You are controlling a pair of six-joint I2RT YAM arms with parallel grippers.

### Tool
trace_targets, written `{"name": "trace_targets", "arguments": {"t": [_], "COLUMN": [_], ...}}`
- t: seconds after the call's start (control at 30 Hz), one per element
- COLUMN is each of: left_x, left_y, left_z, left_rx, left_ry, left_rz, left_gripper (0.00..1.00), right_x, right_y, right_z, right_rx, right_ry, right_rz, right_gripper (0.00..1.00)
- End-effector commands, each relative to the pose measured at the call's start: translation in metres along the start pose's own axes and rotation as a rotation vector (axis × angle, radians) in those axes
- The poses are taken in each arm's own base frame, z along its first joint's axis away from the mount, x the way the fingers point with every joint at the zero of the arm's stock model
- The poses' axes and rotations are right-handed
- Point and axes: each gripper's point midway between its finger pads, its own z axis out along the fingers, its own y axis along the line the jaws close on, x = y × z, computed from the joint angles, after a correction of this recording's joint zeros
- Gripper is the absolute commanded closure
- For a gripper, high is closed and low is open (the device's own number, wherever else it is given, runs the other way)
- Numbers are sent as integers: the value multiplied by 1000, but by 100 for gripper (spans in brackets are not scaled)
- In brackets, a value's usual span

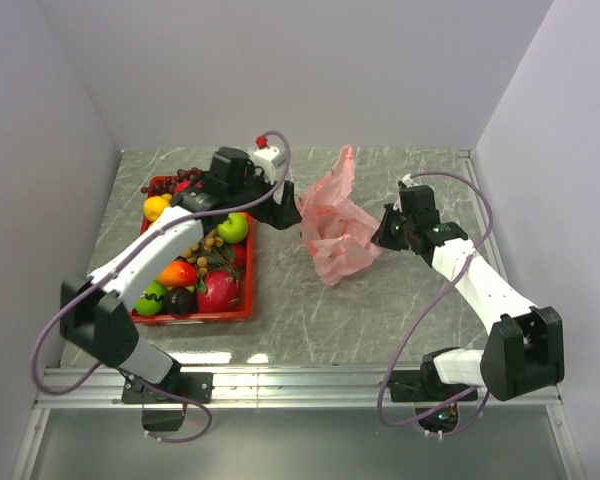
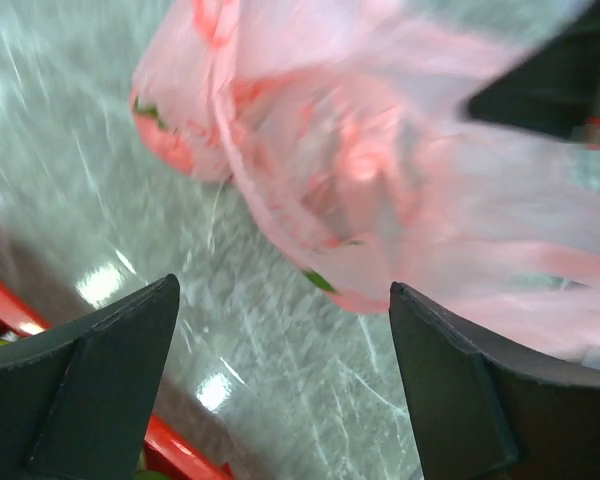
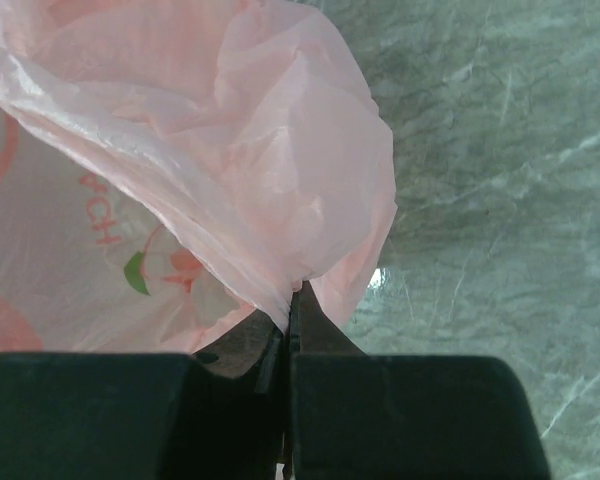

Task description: Place the fake fruits into the plastic bag and tie a complex knot

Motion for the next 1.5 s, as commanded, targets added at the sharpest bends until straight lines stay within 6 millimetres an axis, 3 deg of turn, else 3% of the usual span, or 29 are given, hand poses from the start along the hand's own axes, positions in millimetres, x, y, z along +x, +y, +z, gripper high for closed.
{"name": "trace_targets", "arguments": {"t": [0.0, 0.1, 0.2, 0.23, 0.3, 0.33, 0.4, 0.47, 0.63, 0.7, 0.83, 1.47], "left_x": [-49, -50, -64, -78, -87, -93, -93, -83, -53, -41, -22, 3], "left_y": [-28, -36, -6, 26, 63, 97, 128, 168, 222, 234, 250, 287], "left_z": [-45, -57, -71, -81, -94, -109, -125, -146, -176, -180, -165, -97], "left_rx": [110, 138, 29, -61, -183, -301, -412, -562, -718, -748, -763, -678], "left_ry": [-160, -187, -232, -256, -245, -232, -215, -195, -150, -139, -98, -28], "left_rz": [169, 240, 173, 128, 73, 23, -17, -71, -235, -331, -453, -605], "left_gripper": [9, 7, 1, 1, 1, 1, 1, 1, 1, 1, 1, 1], "right_x": [-31, -32, -37, -39, -43, -44, -46, -47, -45, -43, -40, -43], "right_y": [18, 23, 25, 26, 27, 27, 25, 24, 23, 23, 21, 22], "right_z": [0, -1, -2, -2, -4, -4, -5, -5, -4, -3, 2, 6], "right_rx": [-45, -64, -73, -72, -68, -66, -58, -56, -56, -58, -55, -48], "right_ry": [-86, -78, -94, -101, -120, -126, -138, -142, -138, -132, -112, -91], "right_rz": [-48, -61, -84, -94, -131, -144, -167, -187, -203, -203, -207, -236], "right_gripper": [100, 100, 100, 100, 100, 100, 100, 100, 100, 100, 100, 100]}}
